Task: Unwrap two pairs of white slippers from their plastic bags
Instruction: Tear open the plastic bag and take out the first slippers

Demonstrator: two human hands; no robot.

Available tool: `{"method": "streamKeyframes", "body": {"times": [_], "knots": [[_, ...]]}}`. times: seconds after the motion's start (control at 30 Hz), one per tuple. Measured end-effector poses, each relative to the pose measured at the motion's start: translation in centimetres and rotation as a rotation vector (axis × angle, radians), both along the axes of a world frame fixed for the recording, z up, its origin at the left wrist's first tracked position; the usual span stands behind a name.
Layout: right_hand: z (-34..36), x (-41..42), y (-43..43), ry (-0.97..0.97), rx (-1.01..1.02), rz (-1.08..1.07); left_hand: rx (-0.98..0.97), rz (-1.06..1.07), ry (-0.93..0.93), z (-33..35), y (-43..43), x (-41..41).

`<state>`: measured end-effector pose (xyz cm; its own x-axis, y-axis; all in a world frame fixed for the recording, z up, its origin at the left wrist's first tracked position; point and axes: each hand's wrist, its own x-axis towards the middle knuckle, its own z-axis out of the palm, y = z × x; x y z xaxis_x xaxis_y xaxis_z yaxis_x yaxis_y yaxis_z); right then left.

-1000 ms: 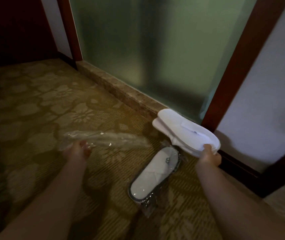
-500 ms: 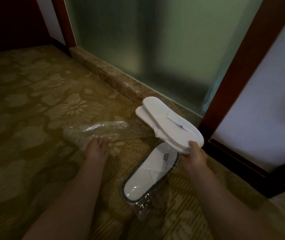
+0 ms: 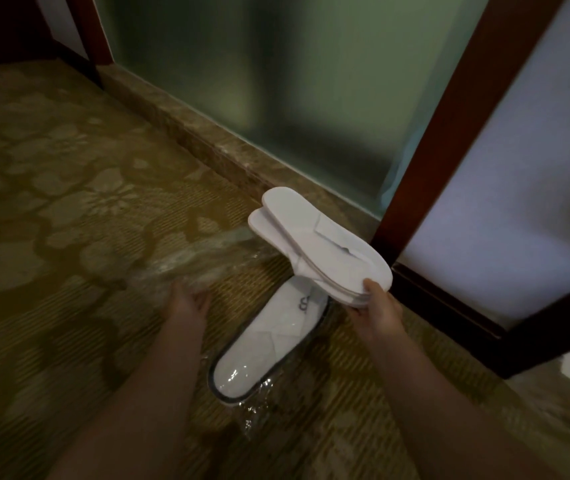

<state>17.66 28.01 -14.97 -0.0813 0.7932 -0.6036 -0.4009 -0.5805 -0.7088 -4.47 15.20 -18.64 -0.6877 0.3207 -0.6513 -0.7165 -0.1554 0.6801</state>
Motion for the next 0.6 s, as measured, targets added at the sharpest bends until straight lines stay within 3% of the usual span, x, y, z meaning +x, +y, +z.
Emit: {"method": "streamKeyframes", "body": {"times": [0.13,0.2,0.33,0.5,0.6], "knots": [[0.0,0.0,0.0,-0.023,0.010,0.007,-0.111,-0.173,-0.043,0.1,-0.2,0.7],[0.1,-0.3,-0.2,-0.034,0.020,0.016,-0.149,-0.159,-0.068,1.4,-0.6,1.2],[0.9,-1.2,-1.3,-0.075,0.038,0.025,-0.229,-0.407,0.006,1.9,-1.7,0.3],[2.3,-1.9,-2.4,-0.177,0.117,0.073,-0.326,-0.532,0.260,4.6,-2.4,0.1],[3.7,-2.2,-3.3,-0.248,0.194,0.131,-0.464,-0.540,0.542,6.2,-2.6,-1.2]]}}
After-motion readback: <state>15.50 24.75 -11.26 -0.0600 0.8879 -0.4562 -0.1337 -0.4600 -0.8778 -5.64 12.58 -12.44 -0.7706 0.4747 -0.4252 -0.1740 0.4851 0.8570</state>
